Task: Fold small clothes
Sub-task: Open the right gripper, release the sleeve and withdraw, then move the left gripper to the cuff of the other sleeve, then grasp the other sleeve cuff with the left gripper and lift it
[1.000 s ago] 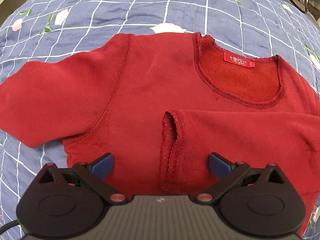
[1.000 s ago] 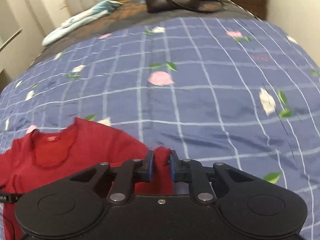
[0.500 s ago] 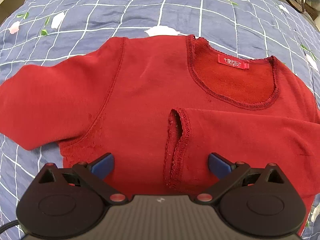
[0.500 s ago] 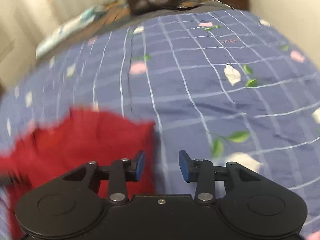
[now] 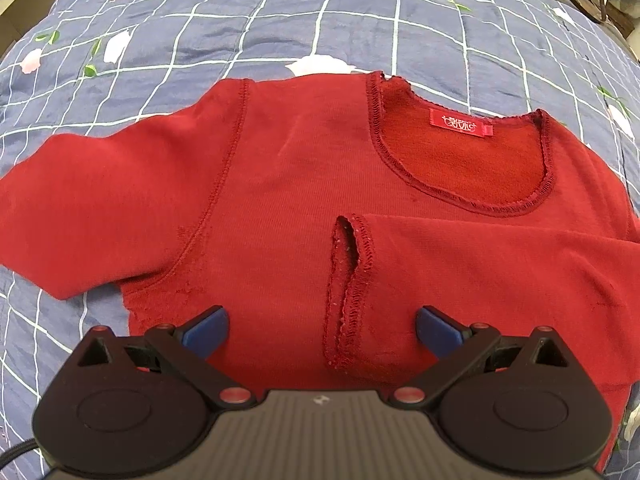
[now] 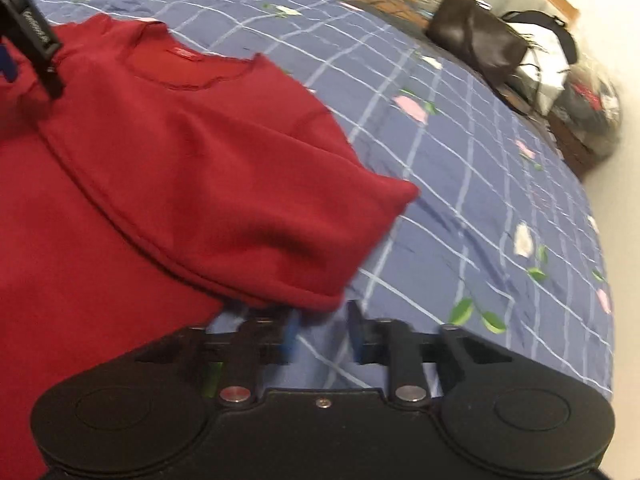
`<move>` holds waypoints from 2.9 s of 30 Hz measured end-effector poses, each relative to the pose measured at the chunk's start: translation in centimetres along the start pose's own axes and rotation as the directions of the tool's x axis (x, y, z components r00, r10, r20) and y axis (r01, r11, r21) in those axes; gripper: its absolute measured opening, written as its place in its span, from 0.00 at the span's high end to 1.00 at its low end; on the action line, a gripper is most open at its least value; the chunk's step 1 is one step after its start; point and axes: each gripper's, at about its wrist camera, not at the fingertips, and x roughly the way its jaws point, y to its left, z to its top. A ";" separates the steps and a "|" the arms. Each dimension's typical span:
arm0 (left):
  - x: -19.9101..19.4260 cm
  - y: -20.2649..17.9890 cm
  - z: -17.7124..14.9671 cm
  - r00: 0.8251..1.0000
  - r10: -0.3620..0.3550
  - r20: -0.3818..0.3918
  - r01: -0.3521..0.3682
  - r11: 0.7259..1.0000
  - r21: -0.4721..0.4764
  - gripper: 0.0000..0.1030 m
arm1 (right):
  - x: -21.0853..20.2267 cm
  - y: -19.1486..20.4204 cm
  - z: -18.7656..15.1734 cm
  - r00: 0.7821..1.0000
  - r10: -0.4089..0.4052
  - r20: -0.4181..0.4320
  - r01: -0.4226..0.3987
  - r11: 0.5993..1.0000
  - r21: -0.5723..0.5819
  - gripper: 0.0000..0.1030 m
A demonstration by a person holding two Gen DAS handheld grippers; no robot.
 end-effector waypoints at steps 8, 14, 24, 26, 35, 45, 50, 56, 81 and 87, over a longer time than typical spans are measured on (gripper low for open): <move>-0.1 0.0 -0.5 1.000 -0.011 0.007 0.011 1.000 -0.006 0.01 | -2.3 -1.9 -0.3 0.999 0.002 0.047 -0.010 0.986 0.168 0.96; -0.1 0.3 -1.2 1.000 -0.008 0.001 0.008 1.000 -0.017 0.01 | -2.2 -5.8 -2.4 0.994 0.104 0.014 -0.079 0.650 0.756 0.98; -2.1 1.0 -2.1 0.999 -0.004 0.035 0.006 0.999 -0.048 0.01 | -0.5 -7.2 -3.9 0.986 0.168 -0.021 -0.032 0.306 0.951 0.99; -3.0 1.2 -2.5 0.999 -0.009 0.048 0.013 0.998 -0.066 0.01 | -0.9 -7.0 -3.3 0.984 0.173 -0.035 -0.032 0.373 0.927 0.96; -10.2 2.9 -6.3 0.994 0.010 0.110 0.015 0.975 -0.223 0.01 | -7.3 -6.3 -2.0 0.974 0.226 -0.022 -0.127 0.621 0.774 0.30; -18.3 12.4 -13.0 0.981 0.137 0.135 -0.055 0.873 -0.484 0.00 | -14.1 -1.1 2.0 0.931 0.359 0.061 -0.336 0.782 0.524 0.01; -17.7 20.2 -15.1 0.973 0.212 0.094 -0.128 0.828 -0.547 0.00 | -15.7 4.0 4.5 0.912 0.404 0.074 -0.384 0.776 0.500 0.01; -14.0 31.4 -13.4 0.968 0.237 0.084 -0.150 0.811 -0.565 0.00 | -15.8 11.6 7.7 0.909 0.414 0.050 -0.370 0.746 0.553 0.01; 1.7 48.2 -2.9 0.961 0.020 0.276 0.184 0.699 -0.692 0.46 | -16.5 28.6 14.4 0.920 0.360 -0.155 -0.197 0.768 0.609 0.01; 3.5 49.3 -0.8 0.967 0.004 0.256 0.186 0.679 -0.710 0.71 | -16.3 29.0 14.2 0.920 0.354 -0.170 -0.176 0.760 0.626 0.01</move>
